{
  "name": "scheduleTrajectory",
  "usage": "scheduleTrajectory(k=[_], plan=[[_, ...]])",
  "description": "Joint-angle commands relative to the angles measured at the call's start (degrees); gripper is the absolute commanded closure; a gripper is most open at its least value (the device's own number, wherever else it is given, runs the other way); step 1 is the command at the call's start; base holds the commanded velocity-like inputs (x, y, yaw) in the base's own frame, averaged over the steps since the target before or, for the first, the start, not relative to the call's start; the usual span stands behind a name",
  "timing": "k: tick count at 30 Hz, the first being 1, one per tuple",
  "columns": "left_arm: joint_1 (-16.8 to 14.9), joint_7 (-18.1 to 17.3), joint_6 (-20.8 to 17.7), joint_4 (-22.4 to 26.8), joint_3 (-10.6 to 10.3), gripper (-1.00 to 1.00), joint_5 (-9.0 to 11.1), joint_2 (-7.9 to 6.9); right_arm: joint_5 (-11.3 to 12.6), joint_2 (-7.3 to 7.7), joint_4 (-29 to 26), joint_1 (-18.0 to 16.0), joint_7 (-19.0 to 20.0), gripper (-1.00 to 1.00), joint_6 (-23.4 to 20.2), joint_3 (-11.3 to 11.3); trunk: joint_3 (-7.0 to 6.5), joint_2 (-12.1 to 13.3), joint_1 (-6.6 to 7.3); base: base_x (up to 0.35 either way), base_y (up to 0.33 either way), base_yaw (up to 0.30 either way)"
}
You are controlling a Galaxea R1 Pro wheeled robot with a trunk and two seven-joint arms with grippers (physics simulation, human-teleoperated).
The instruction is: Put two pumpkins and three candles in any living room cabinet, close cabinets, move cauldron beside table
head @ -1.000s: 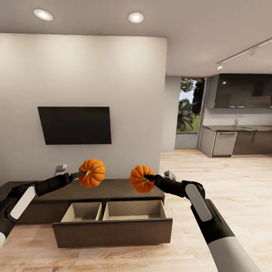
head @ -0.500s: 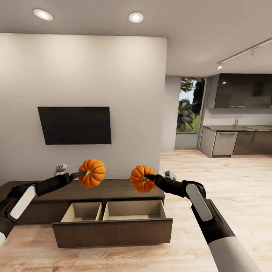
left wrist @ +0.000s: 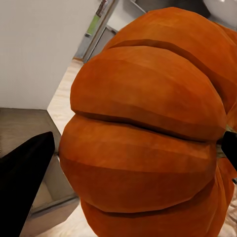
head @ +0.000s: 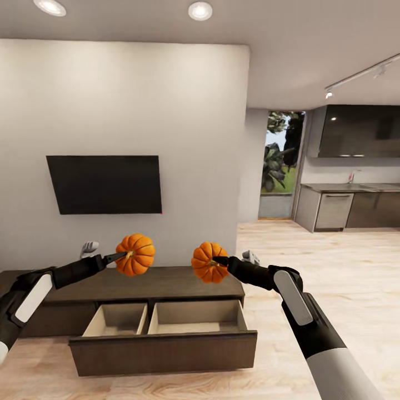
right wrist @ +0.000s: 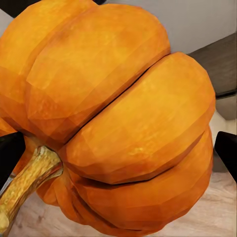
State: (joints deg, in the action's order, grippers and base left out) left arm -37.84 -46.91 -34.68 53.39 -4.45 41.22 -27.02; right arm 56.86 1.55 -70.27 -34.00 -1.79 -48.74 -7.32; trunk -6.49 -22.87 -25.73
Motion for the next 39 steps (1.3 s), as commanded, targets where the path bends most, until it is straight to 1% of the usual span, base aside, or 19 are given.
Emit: scheduleTrajectory(k=[1, 7, 20, 24, 26, 28, 33, 39], plan=[[-0.04, -0.02, -0.47, -0.02, -0.12, 1.0, 0.7, -0.05, 0.47, 0.04, -0.04, -0.02, -0.17, 1.0, -0.07, -0.07, 0.02, -0.05, -0.05, 0.332, 0.0, 0.0], [-0.04, -0.02, -0.43, -0.04, -0.12, 1.0, 0.7, -0.05, 0.46, 0.03, -0.04, -0.02, -0.16, 1.0, -0.06, -0.07, 0.02, -0.05, -0.05, 0.237, 0.0, 0.0], [-0.04, -0.02, -0.39, -0.03, -0.12, 1.0, 0.7, -0.05, 0.46, 0.11, 0.1, -0.21, -0.31, 1.0, -0.21, -0.07, 0.26, -0.05, -0.05, 0.019, 0.0, 0.0], [-0.04, 0.05, -0.39, -0.05, -0.12, 1.0, 0.67, -0.05, 0.47, 0.11, 0.11, -0.21, -0.3, 1.0, -0.2, -0.07, 0.45, -0.05, -0.05, 0.154, 0.0, 0.0], [-0.04, 0.36, -0.39, -0.07, -0.12, 1.0, 0.66, -0.05, 0.46, 0.12, 0.08, -0.16, -0.22, 1.0, -0.12, -0.07, 0.54, -0.05, -0.05, 0.27, 0.0, 0.0], [-0.04, 1.73, -0.45, 0.04, -0.12, 1.0, 0.69, -0.05, 0.45, 0.12, 0.01, -0.08, -0.19, 1.0, -0.08, -0.07, 0.65, -0.05, -0.05, 0.307, 0.0, 0.0], [-0.04, 2.48, -0.47, 0.24, -0.12, 1.0, 0.71, -0.03, 0.43, 0.12, -0.04, -0.05, -0.23, 1.0, -0.13, -0.07, 0.91, -0.05, -0.05, 0.273, 0.0, 0.0], [-0.04, 3.39, -0.47, 0.03, -0.12, 1.0, 0.7, -0.05, -0.01, 0.12, 0.01, -0.02, -0.4, 1.0, -0.13, -0.07, 1.23, -0.05, -0.05, 0.076, 0.0, 0.0]])
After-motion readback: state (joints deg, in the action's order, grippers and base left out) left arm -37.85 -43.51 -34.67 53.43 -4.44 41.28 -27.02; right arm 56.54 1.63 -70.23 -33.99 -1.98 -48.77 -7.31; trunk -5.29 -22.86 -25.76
